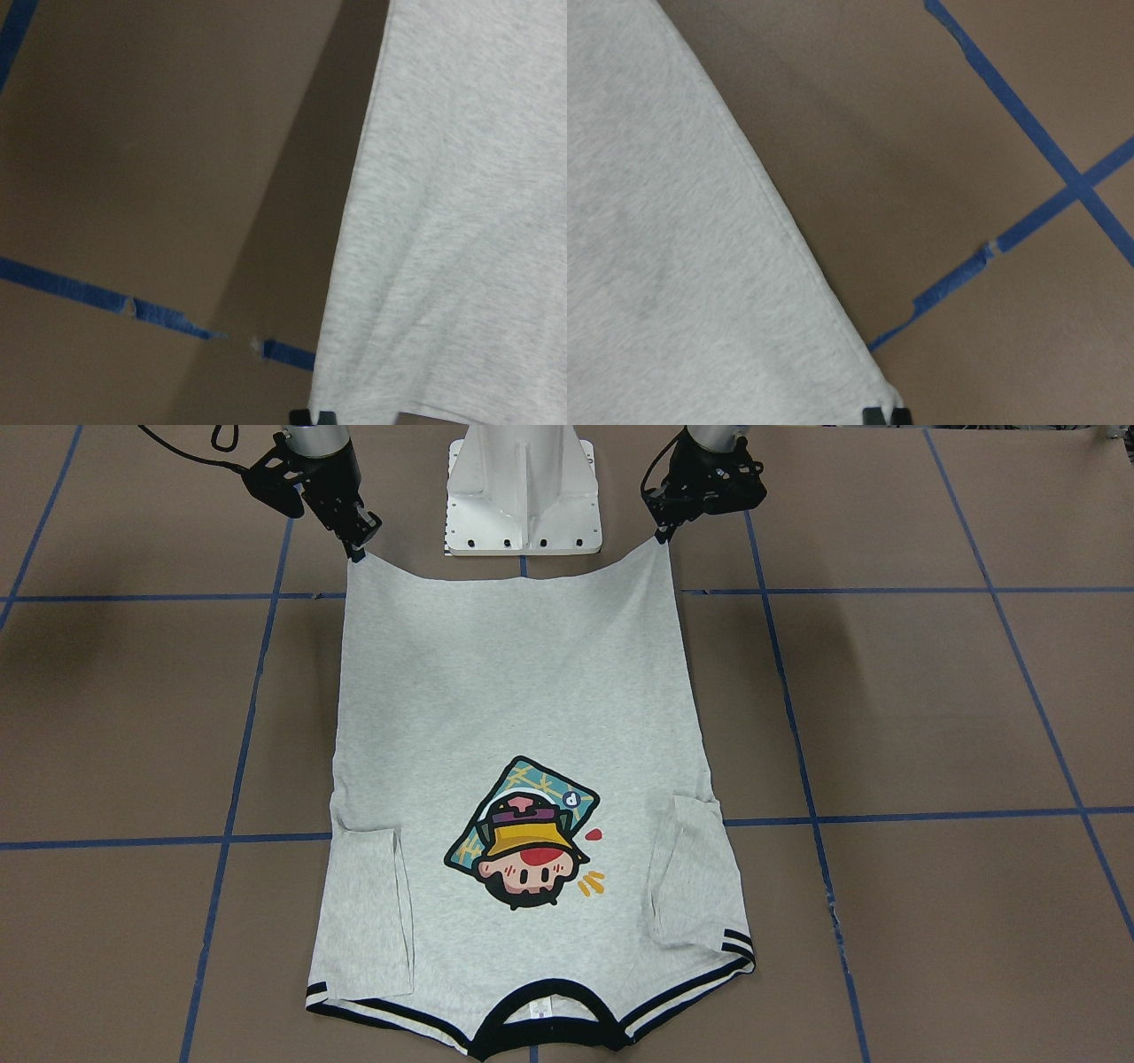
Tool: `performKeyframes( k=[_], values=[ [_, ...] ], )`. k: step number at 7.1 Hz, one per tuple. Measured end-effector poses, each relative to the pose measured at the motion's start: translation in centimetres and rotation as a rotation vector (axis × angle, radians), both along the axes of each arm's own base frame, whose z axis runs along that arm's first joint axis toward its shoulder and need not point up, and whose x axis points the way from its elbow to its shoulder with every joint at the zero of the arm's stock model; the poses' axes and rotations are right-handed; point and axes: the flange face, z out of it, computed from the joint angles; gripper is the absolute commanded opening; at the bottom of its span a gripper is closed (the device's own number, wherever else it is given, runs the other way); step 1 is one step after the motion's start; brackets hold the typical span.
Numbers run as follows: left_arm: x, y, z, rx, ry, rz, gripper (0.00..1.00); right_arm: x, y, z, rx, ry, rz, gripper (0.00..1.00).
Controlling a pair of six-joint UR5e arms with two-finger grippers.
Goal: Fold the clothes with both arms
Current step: 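Lift the hem with both grippers and fold it toward the collar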
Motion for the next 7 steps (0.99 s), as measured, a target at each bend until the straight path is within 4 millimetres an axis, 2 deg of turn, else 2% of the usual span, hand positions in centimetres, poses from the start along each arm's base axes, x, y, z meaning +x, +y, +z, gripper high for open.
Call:
performKeyframes(
  k=[1, 2, 3, 4, 5, 6, 7],
  values=[
    [-1.3, 1.0, -1.5, -0.017, -0.003, 0.009, 0.00, 1.3, 1.0, -1.6, -0.010, -0.029, -0.030, 0.00],
    [-2.2, 1.3, -2.3, -0.023, -0.002, 0.010, 0.00, 2.3, 1.2, -2.5, -0.011, -0.042, -0.038, 0.00],
    [-2.8, 0.7, -2.8, -0.019, 0.003, -0.003, 0.00, 3.1, 0.1, -2.8, -0.004, -0.043, -0.018, 0.00],
    [-3.3, -1.2, -3.4, 0.016, 0.013, -0.027, 0.00, 3.9, -1.9, -2.6, 0.019, -0.034, 0.011, 0.00],
    [-3.9, -4.3, -4.0, 0.095, 0.019, -0.055, 0.00, 4.4, -4.9, -2.4, 0.059, -0.020, 0.045, 0.00],
    [-4.2, -8.6, -3.9, 0.182, -0.004, -0.090, 0.00, 3.8, -9.4, -2.3, 0.112, 0.003, 0.082, 0.00],
    [-3.6, -13.0, -3.2, 0.240, -0.048, -0.124, 0.00, 2.7, -14.2, -2.2, 0.173, 0.039, 0.099, 0.00]
  ],
)
